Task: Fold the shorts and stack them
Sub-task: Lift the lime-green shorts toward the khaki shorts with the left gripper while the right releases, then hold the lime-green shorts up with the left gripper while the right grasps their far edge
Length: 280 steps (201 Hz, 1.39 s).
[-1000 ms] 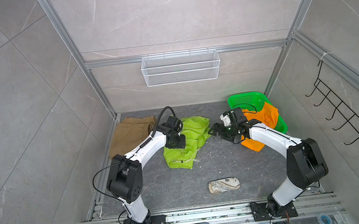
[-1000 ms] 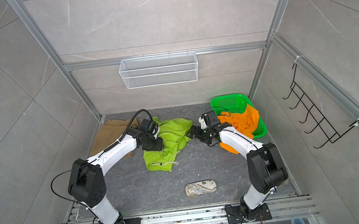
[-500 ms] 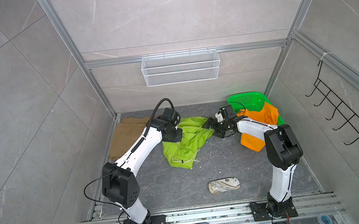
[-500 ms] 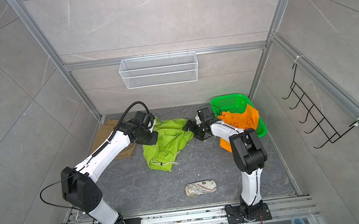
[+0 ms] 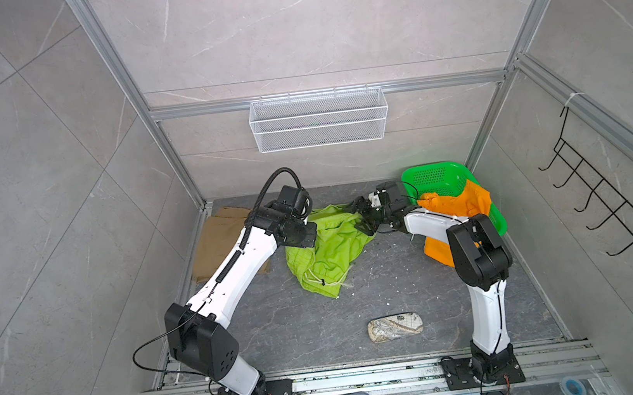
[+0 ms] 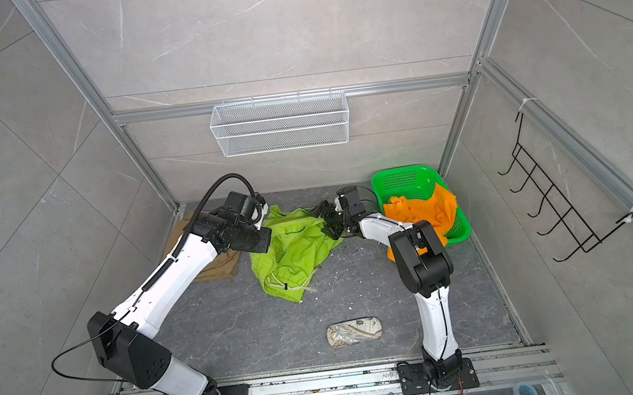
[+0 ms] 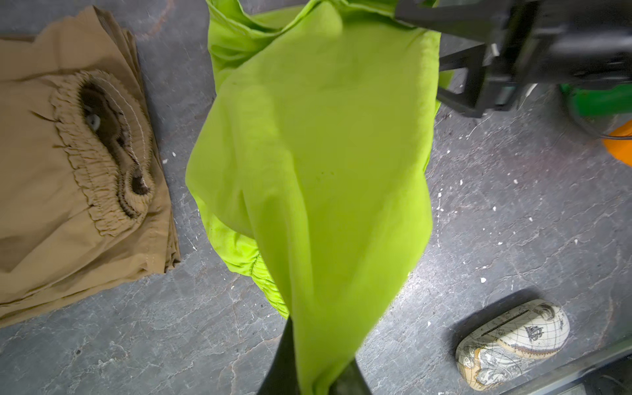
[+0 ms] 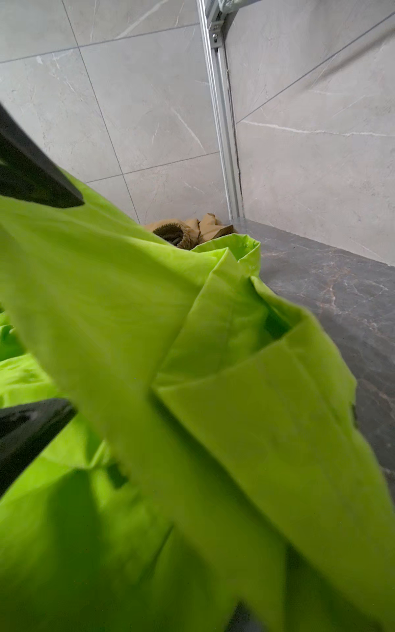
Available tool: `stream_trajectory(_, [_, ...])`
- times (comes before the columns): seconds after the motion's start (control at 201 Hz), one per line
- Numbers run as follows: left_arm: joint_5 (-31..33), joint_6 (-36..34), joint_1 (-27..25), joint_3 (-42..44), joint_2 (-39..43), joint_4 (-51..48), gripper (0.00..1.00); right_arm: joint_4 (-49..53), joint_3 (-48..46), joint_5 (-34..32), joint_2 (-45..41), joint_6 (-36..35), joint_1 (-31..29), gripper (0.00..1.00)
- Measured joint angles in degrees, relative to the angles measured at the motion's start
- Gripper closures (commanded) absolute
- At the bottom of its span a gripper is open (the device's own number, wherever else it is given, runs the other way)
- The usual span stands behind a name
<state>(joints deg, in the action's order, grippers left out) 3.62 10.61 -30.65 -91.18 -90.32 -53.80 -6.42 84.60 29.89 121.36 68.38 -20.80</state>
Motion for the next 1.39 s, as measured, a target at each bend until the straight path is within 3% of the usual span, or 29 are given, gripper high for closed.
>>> stream_trajectory(0.269, [1.05,0.22,2.86,0.83,7.10,0.92,1.00,-0.87,6.56,-0.17,3.74,4.13,0.17,0.79])
stream_trajectory(0.578, [-0.50,2.19,17.44,2.43,13.29,3.30,1.00,7.19,8.55,-1.79,-4.44,-2.73,7.28,1.00])
stream_trajectory(0.817, [-4.11,3.26,17.53,0.92,12.24,4.33,1.00,10.34,7.65,-2.67,-12.13,-8.55,9.31,1.00])
stream_trajectory(1.086, [-6.19,4.28,17.53,0.11,12.00,5.03,1.00,8.20,-4.90,-0.92,-14.58,-8.76,7.08,0.54])
stream_trajectory(1.225, [-6.75,4.57,17.53,0.11,12.00,5.03,1.00,5.35,-13.90,-0.07,-14.58,-6.25,3.91,0.41])
stream_trajectory(1.395, [-7.06,5.25,17.53,0.11,12.00,5.11,1.00,-2.14,-20.70,0.83,-14.58,-0.98,-0.26,0.36])
